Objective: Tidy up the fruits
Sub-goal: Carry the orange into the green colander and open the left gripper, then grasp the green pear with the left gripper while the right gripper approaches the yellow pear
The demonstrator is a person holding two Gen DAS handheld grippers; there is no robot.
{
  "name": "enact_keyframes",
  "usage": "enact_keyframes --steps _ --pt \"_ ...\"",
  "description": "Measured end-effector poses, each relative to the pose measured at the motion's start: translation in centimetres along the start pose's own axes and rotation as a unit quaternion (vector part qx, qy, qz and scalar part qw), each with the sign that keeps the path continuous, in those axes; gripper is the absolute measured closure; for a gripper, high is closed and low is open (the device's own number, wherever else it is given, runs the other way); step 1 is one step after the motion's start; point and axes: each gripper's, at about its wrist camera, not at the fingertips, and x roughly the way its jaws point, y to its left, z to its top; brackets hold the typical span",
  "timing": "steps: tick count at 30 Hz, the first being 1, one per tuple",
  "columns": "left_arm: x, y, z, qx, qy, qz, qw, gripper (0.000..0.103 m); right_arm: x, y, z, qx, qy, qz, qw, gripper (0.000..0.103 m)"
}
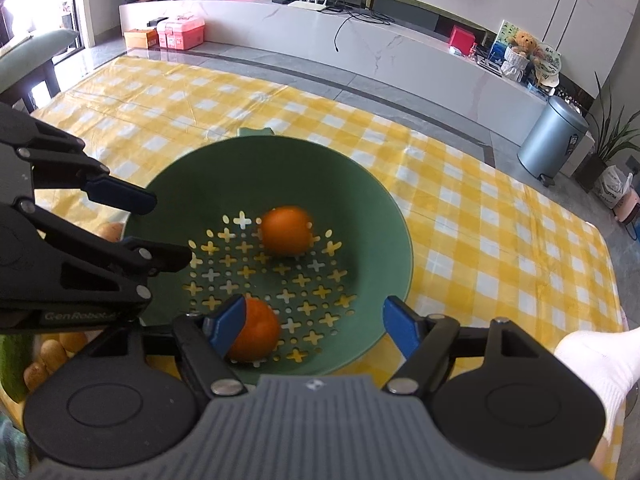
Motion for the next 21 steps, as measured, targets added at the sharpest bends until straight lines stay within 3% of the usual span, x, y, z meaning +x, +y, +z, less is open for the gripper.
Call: enact_keyframes --steps 11,15,21 --pt "-6.0 3.3 -1.9 -0.077 -0.037 0.017 0.9962 0.044 -3.4 1.8 0.5 0.045 -0.06 0.023 0.997 0.024" --pt "-8.1 5.1 -3.3 -0.095 -0.045 0.01 0.9944 0.044 -4.8 3.3 0.4 0.051 -0.091 0.045 0.994 0.016" --pt "-10.0 6.9 -5.5 -0.104 -0.051 0.016 0.9931 0.043 -5.7 5.0 0.1 0.078 -0.107 0.101 0.986 0.026"
